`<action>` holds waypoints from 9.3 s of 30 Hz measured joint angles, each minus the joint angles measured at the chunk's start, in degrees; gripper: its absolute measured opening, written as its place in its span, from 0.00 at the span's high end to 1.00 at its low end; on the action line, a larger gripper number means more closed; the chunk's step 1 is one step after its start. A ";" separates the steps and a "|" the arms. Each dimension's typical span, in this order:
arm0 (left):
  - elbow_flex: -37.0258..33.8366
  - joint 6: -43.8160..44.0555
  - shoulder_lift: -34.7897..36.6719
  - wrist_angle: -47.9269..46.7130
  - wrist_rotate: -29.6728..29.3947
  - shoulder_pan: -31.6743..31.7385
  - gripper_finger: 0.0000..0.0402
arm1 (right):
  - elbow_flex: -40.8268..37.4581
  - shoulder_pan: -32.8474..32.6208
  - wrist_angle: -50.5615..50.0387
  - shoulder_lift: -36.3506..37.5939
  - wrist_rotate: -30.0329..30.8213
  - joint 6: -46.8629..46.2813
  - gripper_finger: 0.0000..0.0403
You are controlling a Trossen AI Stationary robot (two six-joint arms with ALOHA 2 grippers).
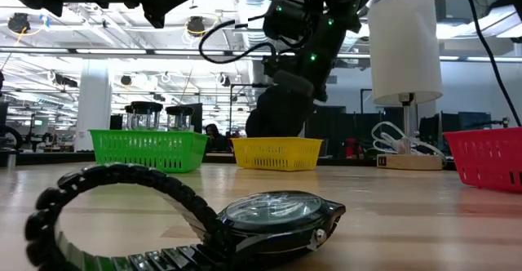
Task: Pick & Place Office items
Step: Put the black watch into the yellow basket
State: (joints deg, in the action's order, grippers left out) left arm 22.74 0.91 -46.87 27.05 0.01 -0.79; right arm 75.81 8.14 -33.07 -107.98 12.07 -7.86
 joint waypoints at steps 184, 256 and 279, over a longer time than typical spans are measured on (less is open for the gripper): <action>44.38 43.37 -52.00 -33.61 -12.72 -36.80 0.52 | -39.69 -9.24 55.19 43.85 8.69 34.43 1.00; 37.57 47.84 -70.15 -9.27 -19.97 -39.93 0.33 | -39.74 -27.62 49.76 43.82 2.78 15.82 1.00; 37.53 34.45 -71.41 -11.98 -24.10 -40.21 0.53 | -39.74 -27.62 48.88 43.80 2.78 15.82 1.00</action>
State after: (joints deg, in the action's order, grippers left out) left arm 60.27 35.35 -118.28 15.06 -24.08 -40.99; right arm 36.07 -19.49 15.80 -64.18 14.85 7.97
